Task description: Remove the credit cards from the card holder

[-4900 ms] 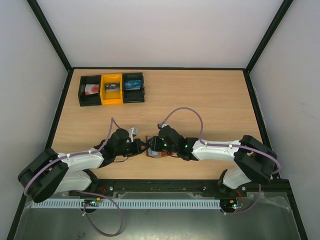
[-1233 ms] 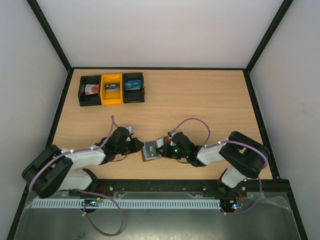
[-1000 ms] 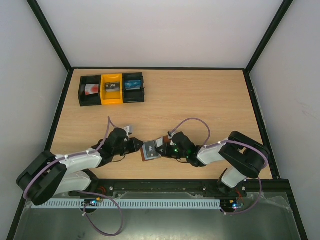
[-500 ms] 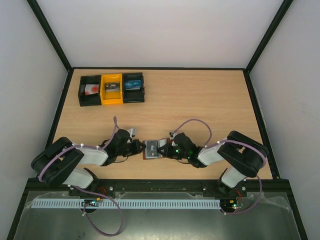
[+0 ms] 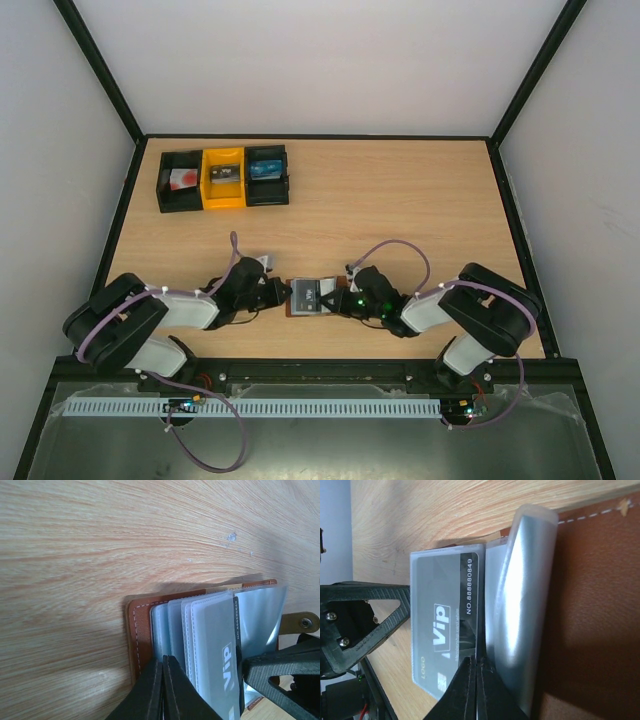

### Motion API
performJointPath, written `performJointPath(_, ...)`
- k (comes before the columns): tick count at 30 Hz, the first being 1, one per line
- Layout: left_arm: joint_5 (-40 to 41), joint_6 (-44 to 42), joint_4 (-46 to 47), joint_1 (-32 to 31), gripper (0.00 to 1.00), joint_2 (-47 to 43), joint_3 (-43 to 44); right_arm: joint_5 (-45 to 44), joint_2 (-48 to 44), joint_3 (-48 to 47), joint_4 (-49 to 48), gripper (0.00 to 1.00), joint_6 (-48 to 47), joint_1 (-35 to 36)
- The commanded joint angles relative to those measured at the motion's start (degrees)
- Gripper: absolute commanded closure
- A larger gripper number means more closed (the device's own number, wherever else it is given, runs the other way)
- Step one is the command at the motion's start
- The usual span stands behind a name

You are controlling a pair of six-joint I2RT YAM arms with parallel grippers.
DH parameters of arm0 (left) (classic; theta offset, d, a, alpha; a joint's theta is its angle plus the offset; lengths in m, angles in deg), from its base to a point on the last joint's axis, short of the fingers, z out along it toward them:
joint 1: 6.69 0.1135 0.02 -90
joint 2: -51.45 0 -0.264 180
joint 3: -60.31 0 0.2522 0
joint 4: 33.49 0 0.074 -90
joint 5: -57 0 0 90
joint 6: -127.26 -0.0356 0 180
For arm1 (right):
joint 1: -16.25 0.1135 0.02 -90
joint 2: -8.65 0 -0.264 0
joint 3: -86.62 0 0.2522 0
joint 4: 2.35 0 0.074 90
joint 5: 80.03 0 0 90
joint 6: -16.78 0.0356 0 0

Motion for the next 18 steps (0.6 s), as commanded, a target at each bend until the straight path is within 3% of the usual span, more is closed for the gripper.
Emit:
performJointPath(1, 5.80, -1.76, -10.00, 0.28, 0.96, 2.40, -0.48, -0.64, -2.46, 0.93, 1.07, 0.98, -0.99, -0.56)
performJointPath(6, 5.44, -0.95, -10.04, 0.28, 0.96, 1.81, -0.63, -0.74, -3.95, 1.07, 1.77, 0.98, -1.41, -0.58)
performJointPath(12, 4.84, 0.10, -10.77, 0.28, 0.95, -0.37, 0.12, -0.47, -2.38, 0.08, 1.02, 0.80, -1.08, -0.58)
performJointPath(18, 4.18, 0.42, -16.99, 0.20, 0.83, -6.97, 3.89, -0.73, -0.90, -0.35, 0.41, 0.80, -0.63, -0.82)
